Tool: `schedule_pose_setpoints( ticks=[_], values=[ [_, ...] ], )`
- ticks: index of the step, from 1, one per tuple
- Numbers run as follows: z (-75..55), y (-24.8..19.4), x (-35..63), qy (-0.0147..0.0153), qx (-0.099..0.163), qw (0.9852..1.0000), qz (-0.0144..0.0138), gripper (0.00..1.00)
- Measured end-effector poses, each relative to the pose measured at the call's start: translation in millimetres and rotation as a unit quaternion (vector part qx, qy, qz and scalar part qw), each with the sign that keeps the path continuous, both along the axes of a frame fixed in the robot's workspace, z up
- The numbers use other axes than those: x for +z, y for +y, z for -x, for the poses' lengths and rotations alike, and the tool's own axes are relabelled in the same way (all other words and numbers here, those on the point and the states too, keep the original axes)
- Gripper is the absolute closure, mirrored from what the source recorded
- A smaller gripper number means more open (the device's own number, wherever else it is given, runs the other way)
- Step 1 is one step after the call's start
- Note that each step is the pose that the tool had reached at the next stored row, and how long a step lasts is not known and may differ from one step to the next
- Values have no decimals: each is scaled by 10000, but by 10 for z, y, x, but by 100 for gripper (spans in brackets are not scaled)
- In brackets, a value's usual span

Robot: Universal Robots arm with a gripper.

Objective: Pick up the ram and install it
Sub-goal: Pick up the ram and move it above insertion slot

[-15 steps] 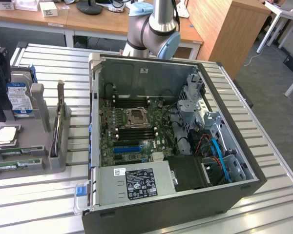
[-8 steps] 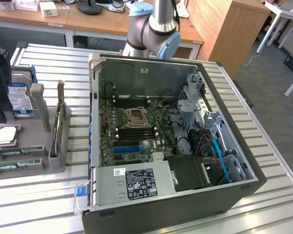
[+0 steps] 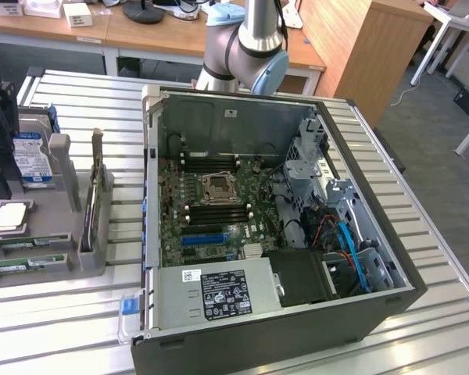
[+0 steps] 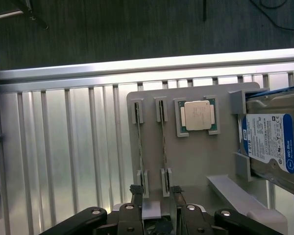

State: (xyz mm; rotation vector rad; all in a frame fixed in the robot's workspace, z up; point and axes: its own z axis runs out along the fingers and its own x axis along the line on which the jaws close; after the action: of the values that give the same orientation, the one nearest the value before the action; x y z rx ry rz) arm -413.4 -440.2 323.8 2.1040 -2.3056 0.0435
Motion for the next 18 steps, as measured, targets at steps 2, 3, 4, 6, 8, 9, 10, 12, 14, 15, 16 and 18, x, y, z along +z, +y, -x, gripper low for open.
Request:
schedule_pose_setpoints(
  ticks=[2, 3, 4, 6, 8, 9, 10, 12, 14, 15, 16, 18],
  values=[
    [0, 0, -6, 0, 0, 10000, 0, 64],
    [0, 0, -10, 0, 0, 10000, 0, 64],
    [0, 0, -14, 0, 0, 10000, 0, 64],
    [0, 0, -24, 0, 1, 10000, 0, 64],
    [0, 0, -36, 0, 2, 10000, 0, 64],
    [0, 0, -43, 0, 2, 10000, 0, 64],
    [0, 0, -50, 0, 3, 10000, 0, 64],
    [0, 0, -63, 0, 5, 10000, 0, 64],
    [0, 0, -67, 1, 7, 10000, 1, 64],
    [0, 0, -68, 1, 9, 10000, 1, 64],
    [0, 0, -70, 0, 9, 10000, 0, 64],
    [0, 0, -70, 0, 9, 10000, 0, 64]
  ],
)
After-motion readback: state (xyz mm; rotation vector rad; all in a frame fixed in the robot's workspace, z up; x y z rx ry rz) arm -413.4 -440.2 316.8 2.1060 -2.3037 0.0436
